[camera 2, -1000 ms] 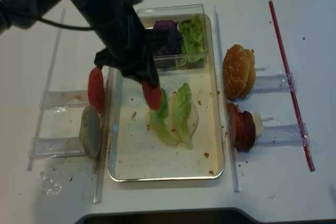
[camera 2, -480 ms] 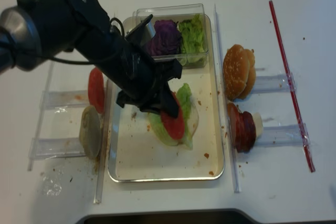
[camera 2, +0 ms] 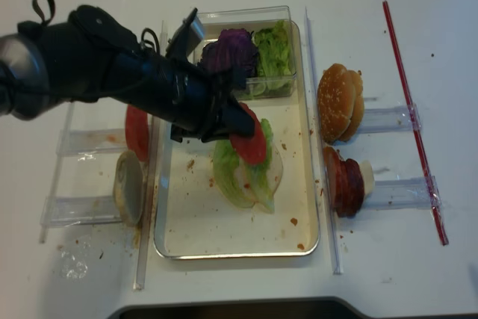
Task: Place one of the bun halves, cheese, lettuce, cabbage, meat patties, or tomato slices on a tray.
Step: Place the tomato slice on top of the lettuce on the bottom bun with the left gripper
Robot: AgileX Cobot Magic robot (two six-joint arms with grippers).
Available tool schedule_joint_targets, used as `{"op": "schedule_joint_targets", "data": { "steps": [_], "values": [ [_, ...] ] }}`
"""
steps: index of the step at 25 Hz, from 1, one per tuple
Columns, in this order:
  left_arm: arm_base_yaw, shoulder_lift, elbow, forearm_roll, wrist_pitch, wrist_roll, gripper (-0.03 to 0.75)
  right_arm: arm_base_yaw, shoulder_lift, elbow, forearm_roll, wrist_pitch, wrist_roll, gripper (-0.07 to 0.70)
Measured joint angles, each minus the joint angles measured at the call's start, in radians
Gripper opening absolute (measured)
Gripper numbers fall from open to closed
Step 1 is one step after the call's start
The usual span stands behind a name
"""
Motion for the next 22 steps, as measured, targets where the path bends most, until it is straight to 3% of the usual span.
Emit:
{"op": "schedule_joint_targets", "data": {
  "steps": [4,12,17,22],
  "values": [
    [0.019,0.0,0.0,-0.051,0.017,0.034,0.052,0.0,0.0,0.0,0.0,0.0,0.0,0.374],
    [0.021,0.134,0.0,-0.286,0.181,0.207,0.051,0.0,0.0,0.0,0.0,0.0,-0.002,0.373],
    [0.05,0.156,0.0,-0.307,0.231,0.257,0.051,0.0,0.0,0.0,0.0,0.0,-0.002,0.374],
    [0.086,0.157,0.025,-0.296,0.236,0.265,0.051,0.0,0.0,0.0,0.0,0.0,-0.002,0.373]
  ]
}}
